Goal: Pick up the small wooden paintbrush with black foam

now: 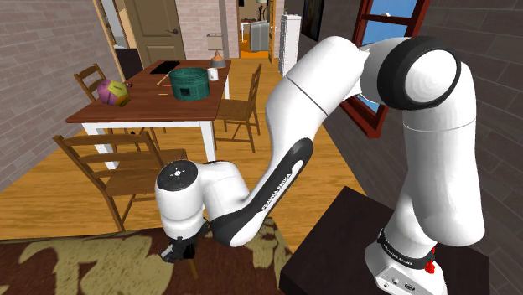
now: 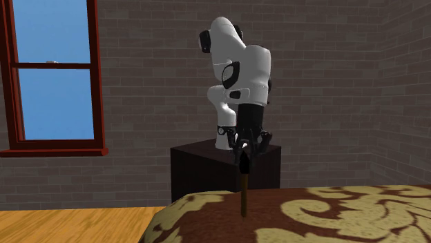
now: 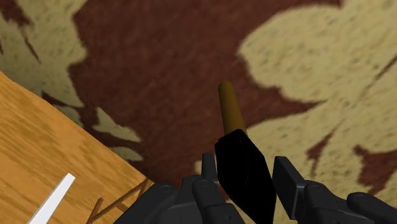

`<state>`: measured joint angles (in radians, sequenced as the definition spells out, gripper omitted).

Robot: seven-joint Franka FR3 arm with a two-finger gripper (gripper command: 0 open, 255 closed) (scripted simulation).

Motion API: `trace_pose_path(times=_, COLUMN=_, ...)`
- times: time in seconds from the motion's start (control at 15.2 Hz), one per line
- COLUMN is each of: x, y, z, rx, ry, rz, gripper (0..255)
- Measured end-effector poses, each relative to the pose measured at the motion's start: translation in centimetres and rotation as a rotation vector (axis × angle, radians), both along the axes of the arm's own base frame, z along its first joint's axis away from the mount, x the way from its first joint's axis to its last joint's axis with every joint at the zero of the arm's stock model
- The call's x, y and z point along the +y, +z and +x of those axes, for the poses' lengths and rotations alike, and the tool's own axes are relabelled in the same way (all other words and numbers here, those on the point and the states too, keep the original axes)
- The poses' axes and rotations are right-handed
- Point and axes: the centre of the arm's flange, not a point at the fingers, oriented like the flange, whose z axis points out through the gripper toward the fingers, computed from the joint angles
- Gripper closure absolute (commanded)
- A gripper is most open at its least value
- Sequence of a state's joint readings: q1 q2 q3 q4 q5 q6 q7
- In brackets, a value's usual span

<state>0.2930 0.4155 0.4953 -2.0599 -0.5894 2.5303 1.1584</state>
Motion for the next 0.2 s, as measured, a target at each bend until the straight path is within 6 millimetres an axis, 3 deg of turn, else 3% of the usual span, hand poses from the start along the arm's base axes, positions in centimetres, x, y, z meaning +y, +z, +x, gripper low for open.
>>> trace_pose_path(times=0.2, x=-0.01, y=1.41, z=0.09, rx=0.0, ry=0.0, rz=0.0, gripper=255)
